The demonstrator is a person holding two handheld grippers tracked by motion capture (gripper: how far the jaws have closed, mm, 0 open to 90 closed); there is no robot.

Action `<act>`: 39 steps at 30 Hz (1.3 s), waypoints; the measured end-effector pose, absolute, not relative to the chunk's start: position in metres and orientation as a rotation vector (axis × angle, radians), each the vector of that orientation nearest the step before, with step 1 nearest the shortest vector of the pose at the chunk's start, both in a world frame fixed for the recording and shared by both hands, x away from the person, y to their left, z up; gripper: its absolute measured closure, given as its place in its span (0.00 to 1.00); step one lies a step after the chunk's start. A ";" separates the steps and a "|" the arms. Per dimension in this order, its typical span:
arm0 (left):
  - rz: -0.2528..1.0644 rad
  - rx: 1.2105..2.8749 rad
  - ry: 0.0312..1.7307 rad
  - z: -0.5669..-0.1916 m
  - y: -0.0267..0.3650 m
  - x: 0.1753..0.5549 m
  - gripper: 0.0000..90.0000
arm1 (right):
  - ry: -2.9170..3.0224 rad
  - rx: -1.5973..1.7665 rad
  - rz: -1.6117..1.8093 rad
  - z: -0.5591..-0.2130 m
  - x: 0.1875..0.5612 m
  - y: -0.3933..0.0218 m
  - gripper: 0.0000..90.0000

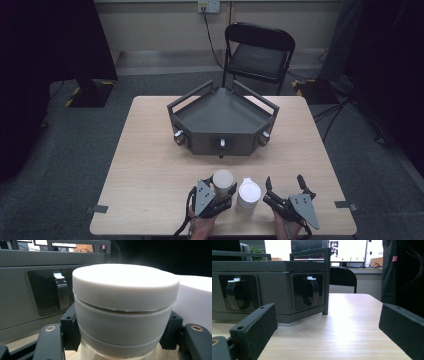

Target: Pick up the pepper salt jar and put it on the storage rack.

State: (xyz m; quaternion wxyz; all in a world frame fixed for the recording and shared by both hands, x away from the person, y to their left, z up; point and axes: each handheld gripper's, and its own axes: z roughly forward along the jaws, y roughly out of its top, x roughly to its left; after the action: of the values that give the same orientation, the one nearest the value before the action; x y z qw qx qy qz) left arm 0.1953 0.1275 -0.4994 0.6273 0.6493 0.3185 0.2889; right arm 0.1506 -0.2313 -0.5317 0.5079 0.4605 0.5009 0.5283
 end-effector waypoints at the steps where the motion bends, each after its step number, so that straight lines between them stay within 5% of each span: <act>1: 0.663 1.488 0.733 -0.499 0.127 0.195 0.39 | 1.207 1.110 1.273 -0.532 0.151 -0.231 0.01; 39: 0.685 1.488 0.696 -0.483 0.149 0.200 0.39 | 1.208 1.109 1.274 -0.532 0.151 -0.232 0.01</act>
State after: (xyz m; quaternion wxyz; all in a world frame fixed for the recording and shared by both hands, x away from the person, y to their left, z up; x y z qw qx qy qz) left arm 0.2003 0.1494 -0.4827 0.6295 0.6497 0.3036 0.2990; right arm 0.1506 -0.2316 -0.5317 0.5075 0.4602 0.5012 0.5286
